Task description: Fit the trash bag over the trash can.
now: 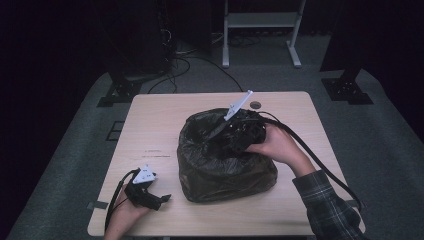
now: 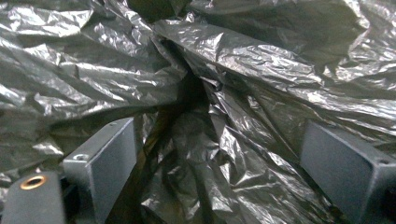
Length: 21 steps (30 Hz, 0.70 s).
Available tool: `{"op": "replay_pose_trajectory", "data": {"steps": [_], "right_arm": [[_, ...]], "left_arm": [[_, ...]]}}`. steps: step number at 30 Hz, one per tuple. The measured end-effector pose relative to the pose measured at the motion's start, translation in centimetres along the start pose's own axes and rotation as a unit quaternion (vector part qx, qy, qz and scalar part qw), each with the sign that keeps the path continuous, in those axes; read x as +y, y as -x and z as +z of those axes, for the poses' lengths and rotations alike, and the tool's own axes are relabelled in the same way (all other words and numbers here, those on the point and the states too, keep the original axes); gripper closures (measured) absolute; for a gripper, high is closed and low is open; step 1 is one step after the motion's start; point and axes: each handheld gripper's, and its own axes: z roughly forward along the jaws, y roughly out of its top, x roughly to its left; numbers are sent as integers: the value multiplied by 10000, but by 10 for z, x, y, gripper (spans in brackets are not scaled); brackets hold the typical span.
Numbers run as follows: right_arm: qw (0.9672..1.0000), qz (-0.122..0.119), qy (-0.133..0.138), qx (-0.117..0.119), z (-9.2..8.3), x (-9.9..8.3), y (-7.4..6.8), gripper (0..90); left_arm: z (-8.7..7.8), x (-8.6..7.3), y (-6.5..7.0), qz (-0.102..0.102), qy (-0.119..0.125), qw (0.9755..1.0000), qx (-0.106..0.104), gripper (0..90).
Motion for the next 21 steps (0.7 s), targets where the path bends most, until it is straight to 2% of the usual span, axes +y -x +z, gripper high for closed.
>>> {"op": "replay_pose_trajectory", "data": {"steps": [2, 7, 12, 17, 19, 21], "right_arm": [[9998, 3, -151, 117, 2, 0, 1, 100], [9982, -129, -587, 9, 7, -1, -1, 99], [9940, -385, -1003, -189, 11, 3, -7, 100], [9922, -492, -1124, -239, 12, 3, -8, 100], [9928, -482, -1074, -209, 11, 3, -8, 100], [9948, -389, -934, -115, 9, 4, -7, 99]], "left_arm": [[0, 0, 0, 0, 1, 10000, 0, 0], [0, 0, 0, 0, 1, 10000, -1, 0], [0, 0, 0, 0, 0, 10000, -1, 0], [0, 0, 0, -1, 3, 10000, 0, 0], [0, 0, 0, 0, 2, 10000, -1, 0], [0, 0, 0, -1, 1, 10000, 0, 0]]}}
